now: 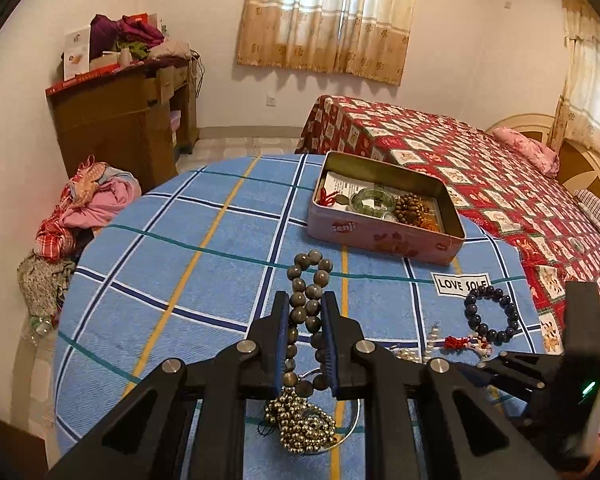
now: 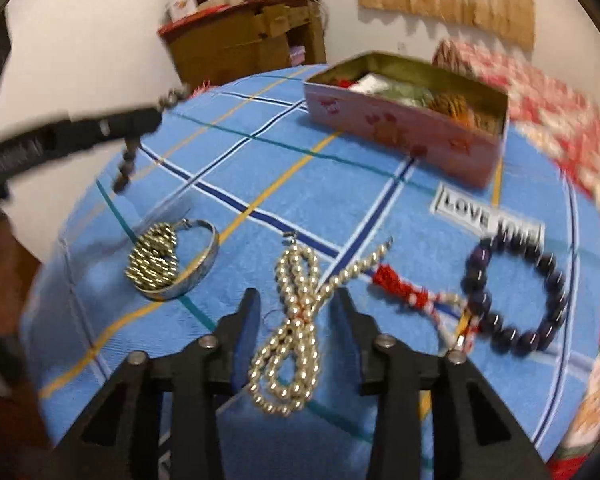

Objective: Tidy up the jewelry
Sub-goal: 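Carry the pearls and the grey bracelet toward the tin with both tools, then open both tools over the pink tin to drop the pearls and grey bracelet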

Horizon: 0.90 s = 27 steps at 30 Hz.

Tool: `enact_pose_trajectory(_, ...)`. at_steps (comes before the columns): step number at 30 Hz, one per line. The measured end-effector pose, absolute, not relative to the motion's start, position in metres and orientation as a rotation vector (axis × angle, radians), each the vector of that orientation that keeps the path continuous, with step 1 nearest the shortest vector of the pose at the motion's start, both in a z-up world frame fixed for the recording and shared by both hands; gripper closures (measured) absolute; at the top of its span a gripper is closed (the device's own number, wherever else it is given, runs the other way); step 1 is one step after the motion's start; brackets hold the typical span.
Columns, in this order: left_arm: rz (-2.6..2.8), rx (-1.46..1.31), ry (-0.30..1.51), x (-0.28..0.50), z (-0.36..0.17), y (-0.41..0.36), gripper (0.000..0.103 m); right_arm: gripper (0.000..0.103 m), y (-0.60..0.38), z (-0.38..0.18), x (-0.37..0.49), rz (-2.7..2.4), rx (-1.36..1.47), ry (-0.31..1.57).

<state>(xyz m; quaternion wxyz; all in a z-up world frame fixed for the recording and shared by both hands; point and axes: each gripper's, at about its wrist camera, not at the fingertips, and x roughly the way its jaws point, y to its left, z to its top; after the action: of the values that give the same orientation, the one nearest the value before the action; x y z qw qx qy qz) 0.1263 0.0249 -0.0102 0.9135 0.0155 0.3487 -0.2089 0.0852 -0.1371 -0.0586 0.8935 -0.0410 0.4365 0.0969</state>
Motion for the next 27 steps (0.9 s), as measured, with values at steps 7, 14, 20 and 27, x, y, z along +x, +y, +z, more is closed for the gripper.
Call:
enact_pose_trajectory(7,-0.427,0.026,0.706,0.121,-0.005,0.027,0.087,0.088,-0.167,-0.050,0.077,0.273,0.151,0.917)
enact_pose_trajectory(14,-0.458,0.024,0.679,0.121,0.006,0.017,0.087,0.088,-0.197,0.007,0.071,0.308,0.322,0.763)
enact_pose_trajectory(20,-0.503,0.022,0.648,0.139,0.021,-0.007,0.087,0.088,-0.217,0.060,0.091,0.274,0.333,0.611)
enact_pose_trajectory(27,-0.496,0.096,0.617,0.184,0.025,-0.057,0.087,0.088,-0.240,0.071,0.144,0.162,0.314,0.526)
